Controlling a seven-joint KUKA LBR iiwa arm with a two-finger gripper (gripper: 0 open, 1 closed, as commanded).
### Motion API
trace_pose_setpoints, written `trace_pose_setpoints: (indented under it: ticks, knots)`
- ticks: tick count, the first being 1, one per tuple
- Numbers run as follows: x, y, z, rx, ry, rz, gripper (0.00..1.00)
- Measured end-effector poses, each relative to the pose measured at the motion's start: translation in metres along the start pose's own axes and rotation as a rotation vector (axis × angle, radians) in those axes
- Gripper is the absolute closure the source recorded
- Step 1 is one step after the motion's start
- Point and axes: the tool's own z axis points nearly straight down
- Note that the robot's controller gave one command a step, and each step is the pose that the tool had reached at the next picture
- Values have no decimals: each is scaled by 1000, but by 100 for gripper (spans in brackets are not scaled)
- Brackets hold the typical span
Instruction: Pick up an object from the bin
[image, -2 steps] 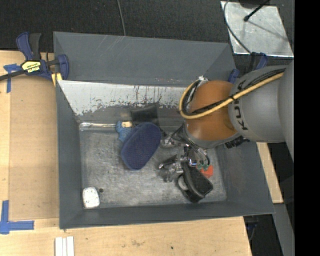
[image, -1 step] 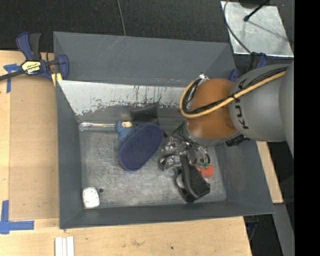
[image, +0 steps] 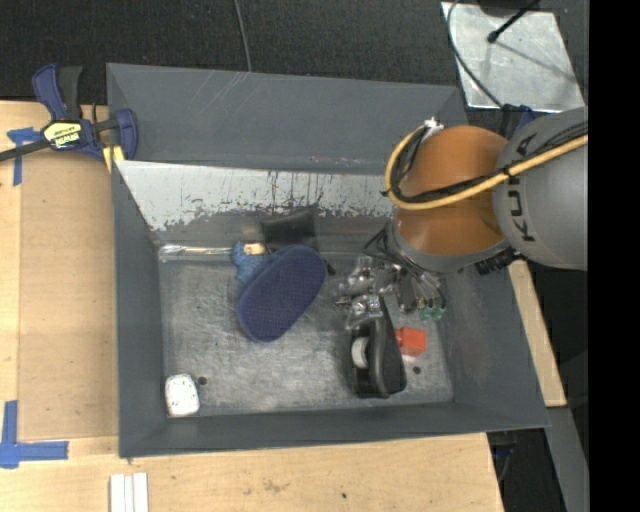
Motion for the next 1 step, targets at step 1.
trace_pose_setpoints:
  ticks: [1]
  knots:
    - [4, 3, -67, -1, 0, -20, 100]
